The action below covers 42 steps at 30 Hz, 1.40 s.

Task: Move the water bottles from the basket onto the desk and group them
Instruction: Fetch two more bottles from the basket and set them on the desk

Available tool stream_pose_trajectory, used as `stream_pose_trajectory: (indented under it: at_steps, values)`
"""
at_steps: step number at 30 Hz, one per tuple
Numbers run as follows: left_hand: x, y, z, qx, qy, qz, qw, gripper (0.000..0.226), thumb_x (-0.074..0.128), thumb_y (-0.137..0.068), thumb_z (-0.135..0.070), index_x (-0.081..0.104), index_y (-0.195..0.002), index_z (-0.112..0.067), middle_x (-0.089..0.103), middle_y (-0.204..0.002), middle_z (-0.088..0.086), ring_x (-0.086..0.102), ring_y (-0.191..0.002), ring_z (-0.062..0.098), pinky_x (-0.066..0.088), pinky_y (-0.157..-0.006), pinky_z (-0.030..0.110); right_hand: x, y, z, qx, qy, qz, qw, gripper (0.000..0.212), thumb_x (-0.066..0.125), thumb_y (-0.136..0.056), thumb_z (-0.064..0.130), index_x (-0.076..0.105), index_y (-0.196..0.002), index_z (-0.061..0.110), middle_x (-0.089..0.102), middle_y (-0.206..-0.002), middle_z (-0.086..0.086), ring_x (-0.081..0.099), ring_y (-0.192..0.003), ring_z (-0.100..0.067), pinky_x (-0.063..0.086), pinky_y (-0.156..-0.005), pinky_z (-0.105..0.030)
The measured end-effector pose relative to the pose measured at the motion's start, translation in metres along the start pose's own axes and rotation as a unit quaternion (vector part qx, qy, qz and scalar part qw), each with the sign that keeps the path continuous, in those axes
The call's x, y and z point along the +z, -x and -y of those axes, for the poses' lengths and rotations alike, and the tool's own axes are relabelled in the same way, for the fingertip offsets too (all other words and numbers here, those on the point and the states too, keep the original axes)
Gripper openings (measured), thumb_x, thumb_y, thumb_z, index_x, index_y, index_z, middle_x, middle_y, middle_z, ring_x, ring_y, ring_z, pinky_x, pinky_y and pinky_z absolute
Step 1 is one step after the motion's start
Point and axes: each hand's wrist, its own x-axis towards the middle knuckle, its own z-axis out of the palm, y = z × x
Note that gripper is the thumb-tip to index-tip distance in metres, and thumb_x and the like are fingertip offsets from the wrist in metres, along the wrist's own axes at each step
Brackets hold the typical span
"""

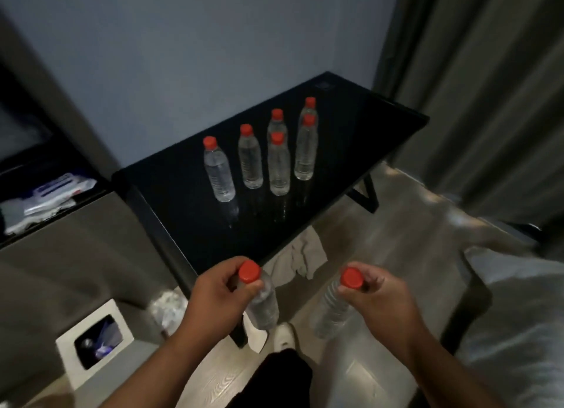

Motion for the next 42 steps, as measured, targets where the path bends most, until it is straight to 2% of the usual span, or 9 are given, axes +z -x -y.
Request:
stream_pose_trajectory:
  at_steps: [3, 6, 10, 12, 21, 28, 33, 38, 42]
  values:
    - [-0.005, -0.039, 0.015, -0.009, 0.003, -0.033, 0.999, 0.050, 0.075, -0.077, -0.007, 0.063, -0.085, -0.056, 0.068, -0.091, -0.023, 0.064, -0.086, 0.000, 0.051, -0.071, 0.015, 0.009, -0.049, 0.015, -0.030, 0.065, 0.025, 0.997, 0.031, 0.080, -0.075, 0.014, 0.067, -0.079, 0.042, 0.072, -0.084, 0.018, 0.067, -0.081, 0.002, 0.051, -0.066, -0.010]
    - [-0.007, -0.083, 0.025, -0.025, 0.022, -0.066, 0.997, 0.047, 0.075, -0.076, -0.007, 0.065, -0.089, -0.051, 0.068, -0.091, -0.023, 0.064, -0.087, -0.001, 0.051, -0.075, 0.023, 0.014, -0.098, 0.029, -0.069, 0.162, 0.022, 0.984, 0.035, 0.080, -0.074, 0.017, 0.062, -0.084, 0.045, 0.069, -0.079, 0.018, 0.061, -0.084, 0.013, 0.044, -0.069, -0.001]
    - [-0.012, -0.135, 0.024, -0.035, 0.049, -0.086, 0.994, 0.052, 0.075, -0.076, -0.006, 0.064, -0.084, -0.057, 0.067, -0.090, -0.028, 0.063, -0.087, -0.005, 0.044, -0.072, 0.015, 0.021, -0.152, 0.046, -0.047, 0.172, 0.049, 0.983, 0.029, 0.081, -0.073, 0.014, 0.069, -0.090, 0.035, 0.072, -0.083, 0.011, 0.066, -0.083, 0.005, 0.051, -0.067, -0.011]
    - [-0.016, -0.159, 0.030, -0.041, 0.057, -0.096, 0.993, 0.041, 0.076, -0.075, -0.005, 0.069, -0.084, -0.045, 0.070, -0.090, -0.022, 0.065, -0.085, -0.002, 0.045, -0.072, 0.016, 0.029, -0.179, 0.052, -0.056, 0.170, 0.050, 0.983, 0.032, 0.081, -0.072, 0.010, 0.070, -0.094, 0.030, 0.072, -0.085, 0.010, 0.066, -0.085, 0.004, 0.051, -0.071, -0.010]
    - [-0.038, -0.203, 0.054, -0.065, 0.008, -0.176, 0.982, 0.031, 0.077, -0.075, -0.015, 0.066, -0.089, -0.041, 0.070, -0.090, -0.018, 0.065, -0.083, -0.001, 0.048, -0.073, 0.021, 0.080, -0.266, 0.082, -0.118, 0.239, 0.138, 0.954, 0.034, 0.080, -0.072, 0.020, 0.065, -0.096, 0.038, 0.068, -0.093, 0.014, 0.064, -0.089, -0.001, 0.048, -0.082, -0.017]
    - [-0.045, -0.200, 0.059, -0.081, -0.054, -0.245, 0.965, 0.041, 0.079, -0.074, -0.012, 0.061, -0.080, -0.048, 0.065, -0.090, -0.026, 0.061, -0.080, -0.005, 0.041, -0.067, 0.002, 0.114, -0.299, 0.097, -0.158, 0.195, 0.216, 0.943, 0.037, 0.080, -0.072, 0.014, 0.063, -0.086, 0.044, 0.070, -0.089, 0.015, 0.064, -0.088, 0.004, 0.046, -0.077, -0.010]
    - [-0.038, -0.208, 0.074, -0.088, -0.043, -0.230, 0.968, 0.057, 0.081, -0.068, -0.023, 0.054, -0.102, -0.059, 0.062, -0.105, -0.024, 0.061, -0.101, -0.001, 0.047, -0.088, 0.018, 0.114, -0.307, 0.089, -0.177, 0.213, 0.256, 0.926, 0.052, 0.081, -0.070, 0.014, 0.053, -0.096, 0.049, 0.063, -0.099, 0.024, 0.055, -0.095, 0.021, 0.037, -0.079, 0.003]
    - [-0.024, -0.218, 0.091, -0.134, -0.051, -0.217, 0.965, 0.086, 0.090, -0.056, -0.015, 0.043, -0.102, -0.070, 0.054, -0.108, -0.022, 0.054, -0.104, -0.003, 0.039, -0.086, 0.014, 0.119, -0.309, 0.070, -0.131, 0.204, 0.307, 0.920, 0.073, 0.082, -0.068, 0.008, 0.041, -0.115, 0.048, 0.053, -0.109, 0.031, 0.048, -0.098, 0.030, 0.034, -0.081, 0.007]
    - [-0.021, -0.220, 0.099, -0.143, -0.056, -0.237, 0.959, 0.082, 0.089, -0.058, -0.013, 0.043, -0.101, -0.067, 0.057, -0.110, -0.014, 0.056, -0.101, 0.000, 0.036, -0.085, 0.010, 0.127, -0.316, 0.074, -0.136, 0.196, 0.290, 0.927, 0.059, 0.077, -0.071, 0.001, 0.047, -0.093, 0.047, 0.059, -0.092, 0.022, 0.054, -0.082, 0.023, 0.038, -0.073, 0.003]
